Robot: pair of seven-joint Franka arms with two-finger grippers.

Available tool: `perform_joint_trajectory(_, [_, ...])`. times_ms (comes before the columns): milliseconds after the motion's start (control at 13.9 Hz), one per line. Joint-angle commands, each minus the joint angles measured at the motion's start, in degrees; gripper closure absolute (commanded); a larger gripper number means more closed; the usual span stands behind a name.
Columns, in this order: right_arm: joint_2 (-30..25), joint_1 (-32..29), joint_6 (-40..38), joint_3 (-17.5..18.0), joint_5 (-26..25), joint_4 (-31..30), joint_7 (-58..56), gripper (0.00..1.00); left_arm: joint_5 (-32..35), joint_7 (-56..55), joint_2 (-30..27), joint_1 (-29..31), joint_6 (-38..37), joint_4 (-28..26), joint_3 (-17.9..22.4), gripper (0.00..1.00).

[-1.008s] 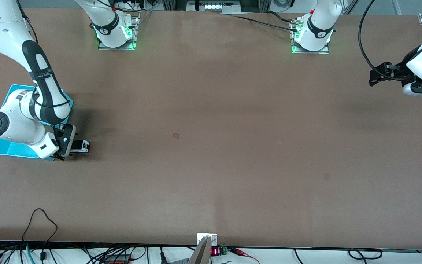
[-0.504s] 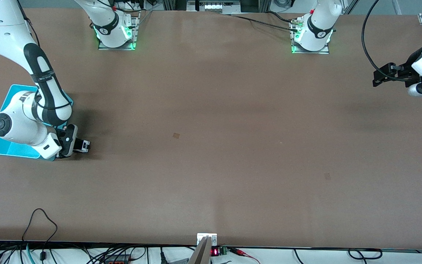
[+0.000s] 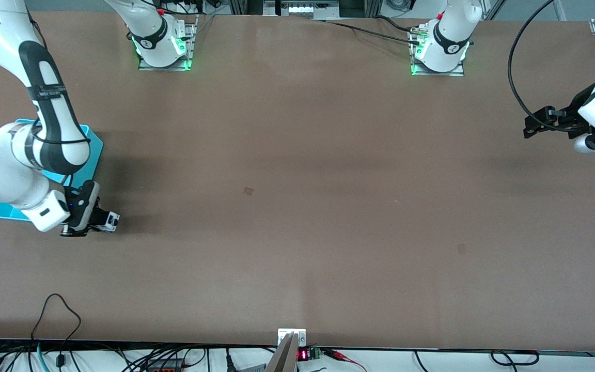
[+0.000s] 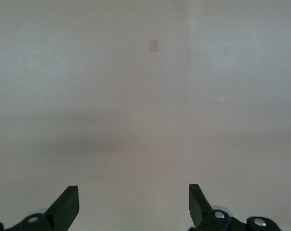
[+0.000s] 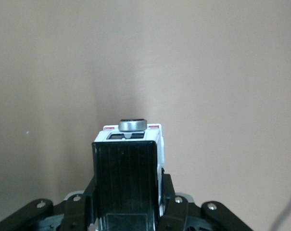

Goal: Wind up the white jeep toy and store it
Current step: 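Lift the jeep with the right gripper and move it over the bin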

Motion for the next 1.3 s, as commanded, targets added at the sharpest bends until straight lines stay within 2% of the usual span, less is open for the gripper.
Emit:
perform_joint_trajectory(0, [-3.8,-0.6,-2.8,0.0,1.3,0.4,5.9,1.0,-0.8,0.3,-0.4,0.4,0.7,0.4,-0.3,0.0])
perform_joint_trajectory(144, [-6.3,-0.9,-6.2,-1.6,1.1,0.4,12.6,1.0,-0.8,0.2,-0.7,0.4,0.2,0.5,-0.6,0.0])
perform_joint_trajectory(360, [-9.0,-1.1,-11.7,-6.1,1.0,0.1,23.3,1.0,-0.9,0.5,-0.4,0.1,-0.1,1.2,-0.8,0.0])
perform_joint_trajectory(792, [-9.6,-1.1,-12.3,-15.3,0.1,-2.0,40.6,1.0,-0.7,0.5,1.0,-3.4,-1.0,1.4,-1.3,0.0])
perform_joint_trajectory(1008, [-9.1,-1.1,-12.1,-17.3,0.1,-4.7,50.6,1.0,-1.0,0.4,1.0,-4.2,-0.8,1.6,-1.4,0.0])
perform_joint_trajectory(1223, [-8.5,-1.2,-11.0,-17.4,-1.6,-7.7,58.9,1.0,-1.1,0.5,0.7,-3.9,-1.1,2.2,-1.6,0.0])
